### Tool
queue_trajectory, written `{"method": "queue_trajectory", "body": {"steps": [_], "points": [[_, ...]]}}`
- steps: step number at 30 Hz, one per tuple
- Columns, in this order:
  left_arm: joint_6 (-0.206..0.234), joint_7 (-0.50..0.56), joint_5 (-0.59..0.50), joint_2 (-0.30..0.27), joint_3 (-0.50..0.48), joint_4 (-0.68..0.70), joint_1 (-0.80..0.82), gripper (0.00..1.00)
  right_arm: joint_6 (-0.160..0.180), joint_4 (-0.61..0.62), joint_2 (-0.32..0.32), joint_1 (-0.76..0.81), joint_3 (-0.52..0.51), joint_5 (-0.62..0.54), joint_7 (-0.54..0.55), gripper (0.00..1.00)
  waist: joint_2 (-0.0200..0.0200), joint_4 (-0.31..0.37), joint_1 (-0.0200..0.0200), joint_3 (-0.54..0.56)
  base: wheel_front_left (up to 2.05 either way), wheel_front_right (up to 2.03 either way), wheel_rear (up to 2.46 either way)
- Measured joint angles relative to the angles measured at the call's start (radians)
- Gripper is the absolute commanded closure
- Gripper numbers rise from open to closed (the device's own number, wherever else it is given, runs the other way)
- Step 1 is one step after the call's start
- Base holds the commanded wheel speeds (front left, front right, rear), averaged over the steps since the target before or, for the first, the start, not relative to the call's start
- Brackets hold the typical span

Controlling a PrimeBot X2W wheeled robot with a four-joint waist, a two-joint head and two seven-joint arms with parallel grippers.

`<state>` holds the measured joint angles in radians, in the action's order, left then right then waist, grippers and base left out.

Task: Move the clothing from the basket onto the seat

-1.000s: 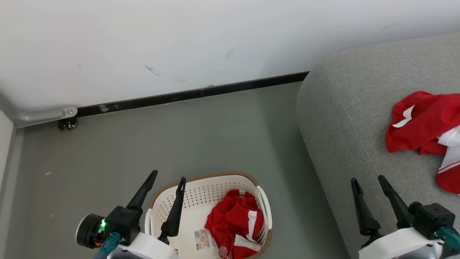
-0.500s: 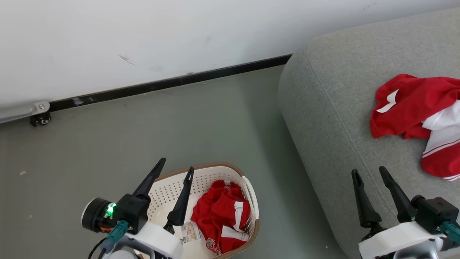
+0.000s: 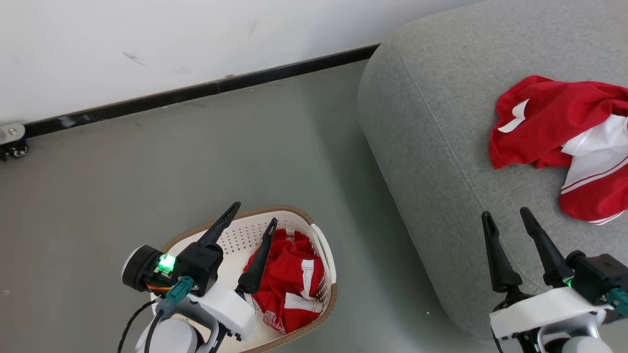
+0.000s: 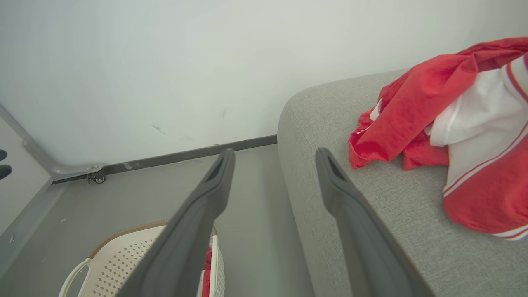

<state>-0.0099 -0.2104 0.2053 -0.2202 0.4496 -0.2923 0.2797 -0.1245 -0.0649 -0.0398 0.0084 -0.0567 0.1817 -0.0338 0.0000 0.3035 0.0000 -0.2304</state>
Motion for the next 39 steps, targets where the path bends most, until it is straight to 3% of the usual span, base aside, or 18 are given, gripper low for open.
{"method": "queue_trajectory", "body": {"steps": [10,39], "points": [[-0.018,0.031,-0.003,0.001,0.009,-0.089,0.043,0.0,0.0,0.001,0.0,-0.034,0.005,0.012,-0.012,0.0,0.0,0.037,0.0,-0.064,0.0,0.0,0.0],[-0.018,0.052,-0.043,-0.013,0.021,-0.315,0.153,0.0,0.0,-0.009,0.002,-0.16,-0.013,0.049,-0.075,0.0,0.0,0.121,0.0,-0.261,0.0,0.0,0.0]]}}
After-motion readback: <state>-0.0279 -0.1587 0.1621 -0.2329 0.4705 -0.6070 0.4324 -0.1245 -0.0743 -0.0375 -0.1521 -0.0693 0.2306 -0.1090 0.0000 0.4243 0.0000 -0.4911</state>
